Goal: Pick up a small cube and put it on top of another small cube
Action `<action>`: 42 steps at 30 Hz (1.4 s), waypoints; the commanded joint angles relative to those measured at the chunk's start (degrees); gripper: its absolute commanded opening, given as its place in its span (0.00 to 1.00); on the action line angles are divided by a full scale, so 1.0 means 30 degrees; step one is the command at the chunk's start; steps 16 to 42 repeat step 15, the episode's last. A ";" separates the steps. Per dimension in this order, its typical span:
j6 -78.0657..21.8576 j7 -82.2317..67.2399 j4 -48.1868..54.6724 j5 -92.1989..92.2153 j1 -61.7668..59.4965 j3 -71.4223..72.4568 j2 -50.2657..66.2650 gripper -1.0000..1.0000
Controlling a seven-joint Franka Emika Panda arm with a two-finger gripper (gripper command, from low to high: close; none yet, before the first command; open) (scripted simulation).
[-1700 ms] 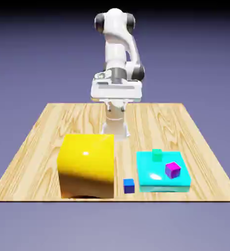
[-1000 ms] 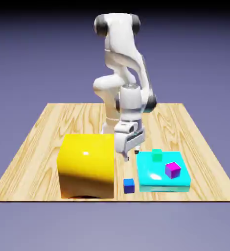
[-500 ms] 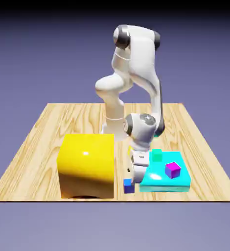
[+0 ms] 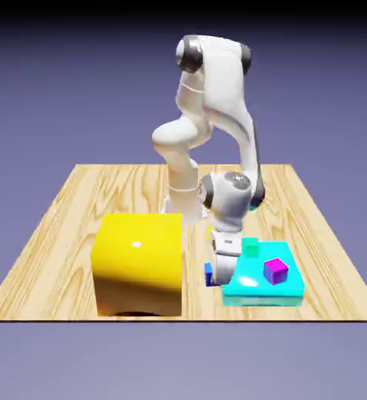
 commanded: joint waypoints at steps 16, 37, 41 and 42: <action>-0.0420 -0.5076 0.1296 -0.1249 0.2847 0.0758 0.0111 1.00; -0.0420 -0.5076 0.1296 -0.1249 0.2847 0.0758 0.0111 1.00; -0.0420 -0.5076 0.1296 -0.1249 0.2847 0.0758 0.0111 1.00; -0.0420 -0.5076 0.1296 -0.1249 0.2847 0.0758 0.0111 1.00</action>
